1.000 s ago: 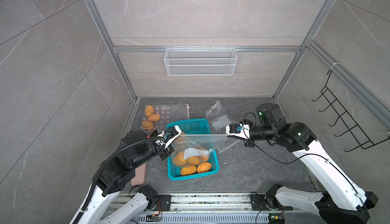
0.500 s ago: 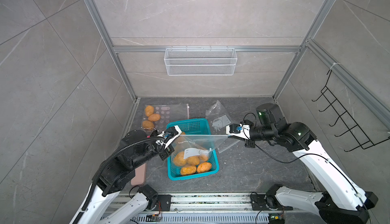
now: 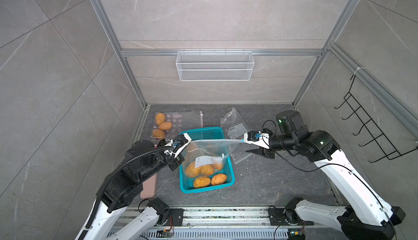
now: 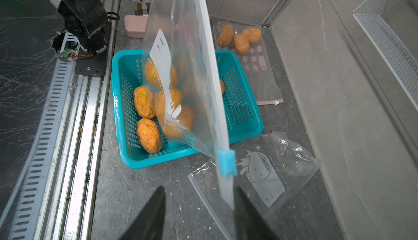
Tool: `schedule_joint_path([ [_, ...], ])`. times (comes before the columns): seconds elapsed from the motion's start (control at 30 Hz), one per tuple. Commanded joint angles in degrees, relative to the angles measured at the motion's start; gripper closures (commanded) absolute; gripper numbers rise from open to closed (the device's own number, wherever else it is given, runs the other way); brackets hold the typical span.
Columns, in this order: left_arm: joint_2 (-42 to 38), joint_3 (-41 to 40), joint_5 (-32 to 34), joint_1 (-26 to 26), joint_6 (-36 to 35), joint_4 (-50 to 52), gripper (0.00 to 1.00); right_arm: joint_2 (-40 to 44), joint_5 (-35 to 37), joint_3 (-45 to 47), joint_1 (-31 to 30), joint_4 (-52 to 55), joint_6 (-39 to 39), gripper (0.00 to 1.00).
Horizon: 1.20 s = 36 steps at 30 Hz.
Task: Put the potatoes into a zipper bag and zip it
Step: Zip the zipper on the zipper food storage bag, then place the zipper food storage bag in the zipper food storage bag.
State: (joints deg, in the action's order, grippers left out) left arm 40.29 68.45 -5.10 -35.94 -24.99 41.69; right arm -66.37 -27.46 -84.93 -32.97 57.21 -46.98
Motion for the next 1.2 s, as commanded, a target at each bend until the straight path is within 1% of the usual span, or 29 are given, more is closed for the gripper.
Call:
schedule_joint_path([
  [0.0, 0.25, 1.65, 0.8, 0.27, 1.03, -2.14, 1.0, 2.67, -2.49, 1.17, 0.1, -5.96, 5.8, 0.29],
  [0.07, 0.29, 1.52, 0.92, 0.3, 1.11, -2.29, 1.0, 3.92, -2.11, 2.11, 0.1, -8.31, 7.79, 0.26],
  [0.2, 0.86, 2.09, 2.11, 0.3, 2.28, -3.12, 1.0, 9.1, 4.91, 9.0, 0.1, -19.63, 16.05, 0.24],
  [0.27, 2.52, 3.68, 4.22, 0.28, 4.05, -3.05, 1.0, 11.88, 7.62, 13.07, 0.1, -24.95, 19.89, 0.24],
  [0.37, 6.57, 7.96, 7.73, 0.27, 7.08, -1.44, 1.0, 14.41, 7.93, 17.06, 0.09, -28.34, 22.97, 0.24],
  [0.53, 11.69, 13.66, 17.2, 0.34, 11.31, -2.35, 1.0, 16.65, 9.26, 22.51, 0.1, -34.25, 28.28, 0.24],
  [0.6, 13.1, 15.14, 19.46, 0.27, 12.06, -3.58, 1.0, 16.88, 10.13, 24.16, 0.1, -36.26, 30.11, 0.24],
  [0.7, 16.04, 18.92, 21.89, 0.32, 11.93, -3.18, 1.0, 16.95, 10.15, 26.39, 0.1, -38.33, 31.81, 0.24],
  [0.77, 18.73, 22.71, 25.65, 0.41, 11.04, -2.26, 1.0, 16.97, 9.54, 27.36, 0.1, -38.93, 32.6, 0.24],
  [0.87, 22.94, 28.45, 33.2, 1.34, 8.88, -2.27, 1.0, 16.83, 8.21, 28.69, 0.12, -39.72, 33.45, 0.24],
  [0.93, 25.79, 32.63, 36.33, 4.0, 7.99, -2.34, 1.0, 16.47, 7.87, 29.18, 0.09, -40.02, 33.8, 0.24],
  [1.0, 28.43, 36.86, 36.91, 9.46, 8.24, -1.93, 1.0, 15.99, 7.8, 29.29, 0.1, -40.07, 34.47, 0.24],
  [1.07, 31.12, 40.38, 37.05, 16.35, 9.42, -1.61, 1.0, 15.5, 7.23, 29.15, 0.1, -39.75, 35.01, 0.25],
  [1.17, 32.87, 40.08, 32.47, 26.06, 12.13, -3.96, 1.0, 15.24, 6.27, 29.25, 0.11, -39.46, 35.5, 0.25],
])
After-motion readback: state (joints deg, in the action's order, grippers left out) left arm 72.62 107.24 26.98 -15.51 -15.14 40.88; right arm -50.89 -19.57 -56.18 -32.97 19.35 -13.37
